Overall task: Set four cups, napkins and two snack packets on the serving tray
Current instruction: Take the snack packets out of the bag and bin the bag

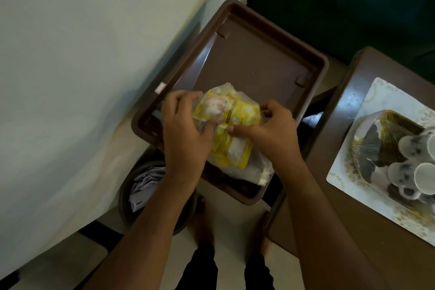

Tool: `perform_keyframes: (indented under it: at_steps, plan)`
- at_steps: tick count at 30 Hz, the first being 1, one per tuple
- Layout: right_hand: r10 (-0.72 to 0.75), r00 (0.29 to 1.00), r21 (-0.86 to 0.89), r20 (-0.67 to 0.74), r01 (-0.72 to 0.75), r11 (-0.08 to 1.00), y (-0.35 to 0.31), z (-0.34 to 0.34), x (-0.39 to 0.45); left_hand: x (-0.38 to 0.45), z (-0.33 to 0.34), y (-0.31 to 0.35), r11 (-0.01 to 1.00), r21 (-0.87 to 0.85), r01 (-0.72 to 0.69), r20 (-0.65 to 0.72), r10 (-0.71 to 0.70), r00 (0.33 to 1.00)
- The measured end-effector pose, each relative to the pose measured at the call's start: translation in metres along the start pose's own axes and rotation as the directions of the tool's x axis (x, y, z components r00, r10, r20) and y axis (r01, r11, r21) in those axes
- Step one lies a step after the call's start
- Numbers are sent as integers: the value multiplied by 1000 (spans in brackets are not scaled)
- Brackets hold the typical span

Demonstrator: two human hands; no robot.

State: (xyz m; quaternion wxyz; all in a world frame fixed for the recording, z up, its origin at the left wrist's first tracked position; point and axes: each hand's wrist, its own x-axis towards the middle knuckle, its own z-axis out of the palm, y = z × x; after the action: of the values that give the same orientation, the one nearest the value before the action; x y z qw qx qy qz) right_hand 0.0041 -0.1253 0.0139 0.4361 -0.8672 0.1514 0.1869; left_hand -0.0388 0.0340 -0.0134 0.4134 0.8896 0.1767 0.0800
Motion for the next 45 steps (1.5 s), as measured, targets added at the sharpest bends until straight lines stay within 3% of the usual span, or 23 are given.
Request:
perform_keyframes:
  at_steps: [4,6,8,10,12,14,17,19,22,26,28,31,37,42,45]
  plan:
    - [-62,954,91,-294,93,992,-3,-14,-3,-1,5,25,992,-121,41,-132,-57,990]
    - [-160,889,51,-428,201,978,-6,-17,-7,2,6,36,950,-270,156,-4,-163,987]
    - [-302,822,-92,-483,295,951,-7,-14,-13,7,10,48,760,-508,405,285,-296,912]
    - [-468,767,-236,-439,404,884,-6,-5,-20,11,15,54,498,-639,587,508,-300,807]
    - [-620,714,-323,-327,532,783,-2,9,-26,15,18,55,328,-662,674,612,-282,739]
    - [-707,674,-326,-213,633,702,3,21,-34,18,18,56,277,-646,711,639,-313,703]
    - [-755,625,-210,-197,725,656,6,26,-42,20,18,51,359,-671,649,530,-380,758]
    - [-702,652,-107,-286,706,700,9,21,-43,17,18,45,364,-696,619,487,-394,779]
    - [-479,770,-8,-422,525,851,10,9,-35,12,16,34,322,-725,609,519,-326,790]
    - [-131,943,213,-306,202,956,7,-4,-15,11,9,30,238,-775,585,497,-341,798]
    - [-125,962,116,-241,156,981,6,-5,-8,11,5,32,253,-779,574,471,-369,801]
    - [-159,966,-100,-205,140,985,7,-4,3,15,-1,30,351,-740,574,409,-443,798]
    - [-91,967,-90,-237,71,993,3,-6,11,27,-10,16,594,-579,558,246,-526,814]
    - [28,945,-2,-327,-30,1000,5,-12,16,36,-11,-4,784,-357,507,-25,-551,834]
    - [-73,922,-90,-379,42,995,-2,-5,6,35,-12,3,882,-104,459,-137,-470,872]
